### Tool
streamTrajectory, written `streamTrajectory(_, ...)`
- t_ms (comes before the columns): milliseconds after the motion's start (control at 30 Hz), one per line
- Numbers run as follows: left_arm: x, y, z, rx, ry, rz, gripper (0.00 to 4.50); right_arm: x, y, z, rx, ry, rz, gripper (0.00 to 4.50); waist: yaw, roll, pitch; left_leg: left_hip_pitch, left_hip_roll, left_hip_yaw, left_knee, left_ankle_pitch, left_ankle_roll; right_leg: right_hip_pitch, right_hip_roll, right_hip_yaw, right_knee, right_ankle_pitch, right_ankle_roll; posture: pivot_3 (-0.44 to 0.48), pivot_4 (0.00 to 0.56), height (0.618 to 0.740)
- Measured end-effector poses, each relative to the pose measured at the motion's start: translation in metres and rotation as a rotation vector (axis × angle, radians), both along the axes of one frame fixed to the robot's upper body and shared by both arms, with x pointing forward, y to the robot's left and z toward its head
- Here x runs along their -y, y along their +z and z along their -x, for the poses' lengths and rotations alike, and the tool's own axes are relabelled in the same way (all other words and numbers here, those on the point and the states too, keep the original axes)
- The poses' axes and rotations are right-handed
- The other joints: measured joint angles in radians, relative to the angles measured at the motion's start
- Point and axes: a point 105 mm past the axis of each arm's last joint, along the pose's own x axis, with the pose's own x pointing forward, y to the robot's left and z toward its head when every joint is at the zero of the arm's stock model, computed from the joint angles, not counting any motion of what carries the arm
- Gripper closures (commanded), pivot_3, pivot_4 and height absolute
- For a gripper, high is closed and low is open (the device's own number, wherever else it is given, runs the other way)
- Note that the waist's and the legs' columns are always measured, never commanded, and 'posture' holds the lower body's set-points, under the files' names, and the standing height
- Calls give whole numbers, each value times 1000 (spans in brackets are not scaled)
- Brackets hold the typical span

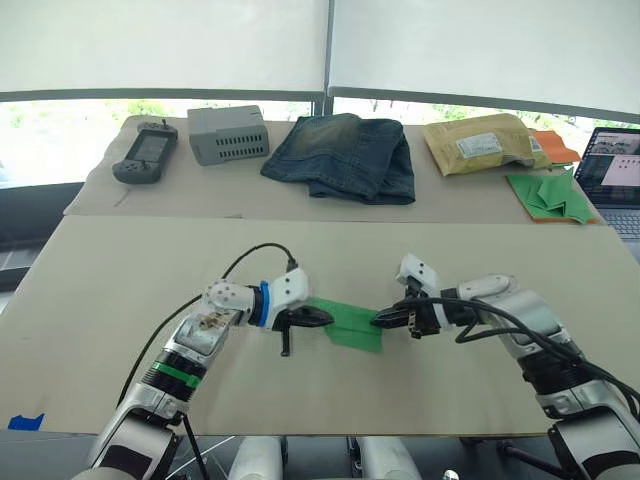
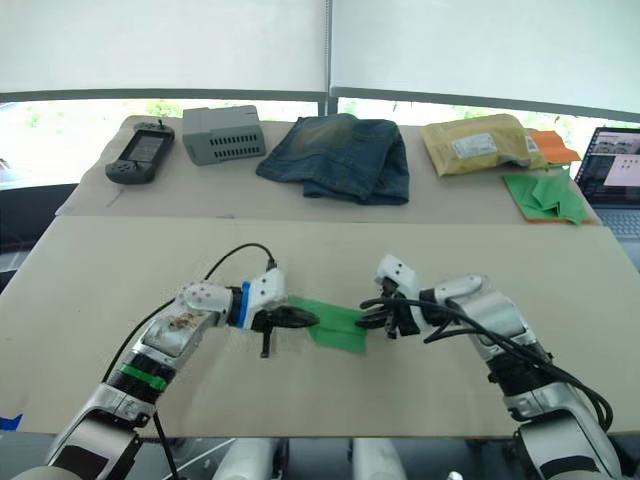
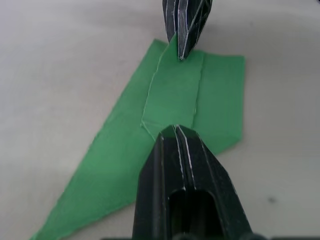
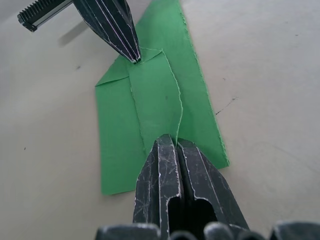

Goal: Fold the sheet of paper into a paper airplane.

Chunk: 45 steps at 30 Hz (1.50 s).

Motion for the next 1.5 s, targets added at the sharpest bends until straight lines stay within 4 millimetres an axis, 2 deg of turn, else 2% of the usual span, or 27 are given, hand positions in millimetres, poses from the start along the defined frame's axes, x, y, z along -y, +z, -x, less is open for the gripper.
streamTrajectory(200,2,-1,-4,18,-7,2,4500,2,0,3,21,-15,3,4445,4,2,-1,0,0,0,0,0,0,0,0,0,0,0,1,0,150,728)
streamTrajectory(300,3,-2,-4,19,-9,7,4500,3,0,5,18,-39,-17,3576,6,2,-2,0,-1,0,0,0,0,1,0,0,-1,0,1,0,150,728)
streamTrajectory(433,4,-2,-5,15,-9,12,4500,5,3,4,47,-65,-45,2207,5,3,-2,0,0,0,1,0,0,0,0,0,0,0,1,0,150,728)
streamTrajectory(467,5,-3,-5,14,-9,14,4500,6,5,3,70,-75,-45,2207,5,3,-2,0,0,0,1,0,0,0,0,0,0,0,1,0,150,728)
streamTrajectory(533,7,-3,-4,10,-12,21,4500,11,15,-1,118,-115,-67,2207,5,3,-1,-2,-1,0,1,0,0,-1,0,1,0,0,1,0,150,728)
streamTrajectory(633,9,-3,-4,4,-15,27,4500,8,58,-7,303,-145,-151,2207,0,4,-2,-3,0,-1,0,0,0,-1,0,1,-1,0,2,0,150,728)
streamTrajectory(733,11,-3,-4,1,-15,31,4500,-10,87,-4,432,-180,-286,3064,-1,4,-2,-2,0,-1,-1,0,0,-1,1,0,-1,0,2,0,150,728)
streamTrajectory(767,12,-3,-4,0,-16,35,4500,-18,90,-1,439,-198,-336,3365,-2,5,-2,-2,0,-1,-1,0,0,-1,1,0,0,0,2,0,150,728)
streamTrajectory(800,14,-3,-4,0,-18,40,4500,-23,88,4,436,-202,-347,3713,0,5,-2,-3,0,-1,0,0,0,-1,1,0,-1,0,2,0,150,728)
streamTrajectory(867,16,-3,-4,-3,-20,45,4500,-30,70,17,441,-184,-289,4450,6,5,-3,-4,0,-1,0,0,0,-1,0,0,-2,0,2,0,150,728)
streamTrajectory(967,15,-3,-4,-7,-18,45,4500,-35,37,33,410,-191,-233,4483,1,5,-3,-4,-1,0,1,0,1,-1,-1,2,-3,0,3,0,150,728)
streamTrajectory(1167,13,-5,2,-21,-26,41,4500,-40,6,41,438,-199,-176,4483,-4,6,-3,-2,0,0,0,0,1,-1,1,2,-2,0,3,0,150,728)
streamTrajectory(1400,15,-4,4,-35,-23,46,4500,-41,-13,32,414,-277,-146,4483,-4,6,-3,-3,0,0,0,0,1,-1,1,2,-2,0,3,0,150,728)
streamTrajectory(1500,15,-5,4,-42,-21,47,4500,-39,-14,31,419,-289,-139,4483,-3,6,-3,-2,0,0,0,0,1,-1,1,2,-2,-1,3,0,150,728)
